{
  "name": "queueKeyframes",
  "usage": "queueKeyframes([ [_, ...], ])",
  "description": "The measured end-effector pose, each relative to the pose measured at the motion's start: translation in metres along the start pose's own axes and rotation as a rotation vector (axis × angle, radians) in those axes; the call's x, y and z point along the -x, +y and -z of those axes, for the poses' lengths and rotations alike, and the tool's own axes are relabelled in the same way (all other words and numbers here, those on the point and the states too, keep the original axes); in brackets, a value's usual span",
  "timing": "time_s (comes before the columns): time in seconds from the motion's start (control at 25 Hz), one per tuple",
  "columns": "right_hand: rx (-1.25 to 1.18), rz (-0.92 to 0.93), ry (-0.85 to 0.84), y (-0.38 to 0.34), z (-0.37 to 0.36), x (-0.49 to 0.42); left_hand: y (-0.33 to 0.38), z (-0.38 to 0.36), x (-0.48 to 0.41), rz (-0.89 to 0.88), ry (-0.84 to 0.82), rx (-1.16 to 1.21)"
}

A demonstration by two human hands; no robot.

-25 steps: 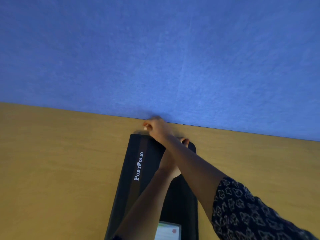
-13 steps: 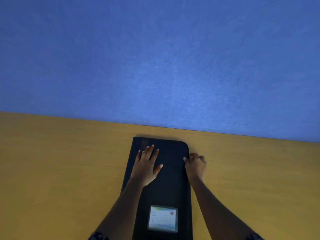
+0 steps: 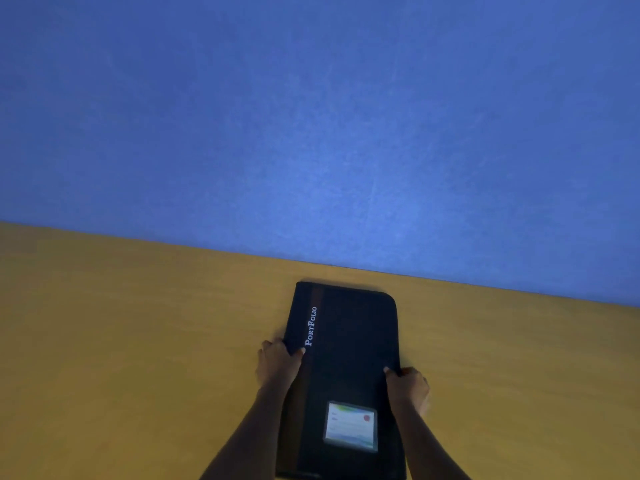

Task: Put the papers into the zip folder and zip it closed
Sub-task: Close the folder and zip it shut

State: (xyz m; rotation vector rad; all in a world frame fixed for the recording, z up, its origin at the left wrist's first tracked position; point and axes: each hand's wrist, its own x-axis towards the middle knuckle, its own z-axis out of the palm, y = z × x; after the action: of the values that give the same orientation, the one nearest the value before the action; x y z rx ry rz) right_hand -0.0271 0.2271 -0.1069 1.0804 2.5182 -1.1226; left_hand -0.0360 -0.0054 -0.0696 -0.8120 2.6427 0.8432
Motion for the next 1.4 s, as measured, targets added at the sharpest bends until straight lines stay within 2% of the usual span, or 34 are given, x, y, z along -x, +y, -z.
queueKeyframes([
  [0.16,0.002,-0.065,0.028,0.002,-0.012,-0.005,-0.007,0.013,-0.010,0.136,-0.065,0.117],
  [0.28,0.019,-0.093,0.071,0.004,-0.021,-0.008,-0.011,0.021,-0.026,0.169,-0.101,0.154],
  [0.6,-0.108,-0.142,0.142,-0.033,-0.049,0.028,-0.034,0.067,-0.061,0.138,-0.138,0.192],
  [0.92,-0.192,-0.100,0.083,-0.114,-0.125,0.079,-0.095,0.148,-0.120,0.161,-0.079,0.184],
  [1.16,-0.158,-0.046,0.034,-0.160,-0.179,0.097,-0.135,0.186,-0.157,0.183,-0.052,0.173],
  [1.4,-0.130,-0.051,0.029,-0.175,-0.205,0.104,-0.154,0.195,-0.176,0.138,-0.067,0.143],
])
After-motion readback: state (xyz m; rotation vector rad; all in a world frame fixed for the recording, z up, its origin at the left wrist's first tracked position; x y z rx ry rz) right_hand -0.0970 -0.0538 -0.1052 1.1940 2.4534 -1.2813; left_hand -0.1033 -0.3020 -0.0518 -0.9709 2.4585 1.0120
